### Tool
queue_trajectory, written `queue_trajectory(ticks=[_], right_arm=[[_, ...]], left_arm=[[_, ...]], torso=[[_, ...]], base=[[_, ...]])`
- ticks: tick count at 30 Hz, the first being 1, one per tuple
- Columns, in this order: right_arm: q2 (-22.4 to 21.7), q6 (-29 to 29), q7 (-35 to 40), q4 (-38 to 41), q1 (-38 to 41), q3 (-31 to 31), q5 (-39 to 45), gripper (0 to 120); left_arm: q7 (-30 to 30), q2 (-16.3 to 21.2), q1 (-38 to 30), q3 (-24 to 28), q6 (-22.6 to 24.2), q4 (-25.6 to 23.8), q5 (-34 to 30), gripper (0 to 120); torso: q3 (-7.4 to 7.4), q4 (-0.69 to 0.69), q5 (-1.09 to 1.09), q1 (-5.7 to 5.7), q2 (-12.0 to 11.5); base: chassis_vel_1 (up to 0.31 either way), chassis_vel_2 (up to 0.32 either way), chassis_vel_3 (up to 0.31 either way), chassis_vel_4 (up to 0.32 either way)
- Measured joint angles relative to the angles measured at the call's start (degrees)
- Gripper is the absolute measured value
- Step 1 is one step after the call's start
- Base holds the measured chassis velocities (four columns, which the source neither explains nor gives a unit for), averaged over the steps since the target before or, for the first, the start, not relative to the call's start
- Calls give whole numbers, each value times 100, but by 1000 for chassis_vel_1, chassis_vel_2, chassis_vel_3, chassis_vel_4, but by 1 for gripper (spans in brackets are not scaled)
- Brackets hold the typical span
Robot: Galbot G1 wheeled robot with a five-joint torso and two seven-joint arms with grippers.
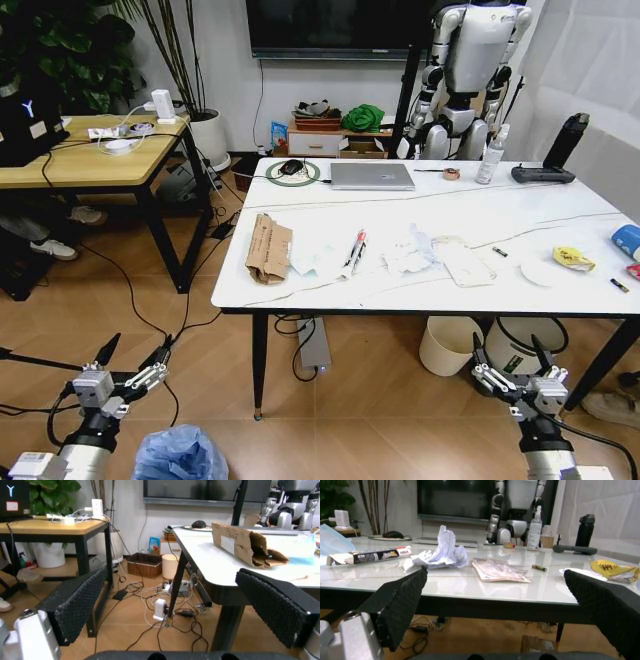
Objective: Pick up the trash bin and place the trash from the table into it.
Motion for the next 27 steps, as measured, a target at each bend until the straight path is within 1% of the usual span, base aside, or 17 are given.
queue_trajectory(ticks=[9,13,18,19,25,27], right_arm=[[44,41,-6,-3,-37,18,-31,100],[71,52,-7,19,-43,23,-32,100],[109,58,-8,48,-38,43,-34,100],[109,58,-8,48,-38,43,-34,100],[151,76,-10,58,-41,50,-44,100],[159,76,-10,58,-36,50,-48,100]], left_arm=[[18,4,-10,-8,-12,24,12,100],[38,-10,-10,8,19,58,-10,100],[54,-15,-32,20,20,81,-23,100],[54,-15,-32,20,20,81,-23,100],[61,-29,-49,29,19,83,-28,100],[61,-31,-51,29,18,91,-30,100]], torso=[[-1,0,0,0,-1],[-24,0,0,-21,-45],[-106,0,0,-93,-200],[-106,0,0,-93,-200],[-233,0,0,-191,-426],[-256,0,0,-208,-467]], base=[[0,0,0,0],[0,0,0,0],[0,0,0,0],[0,0,0,0],[0,0,0,0],[0,0,0,0]])
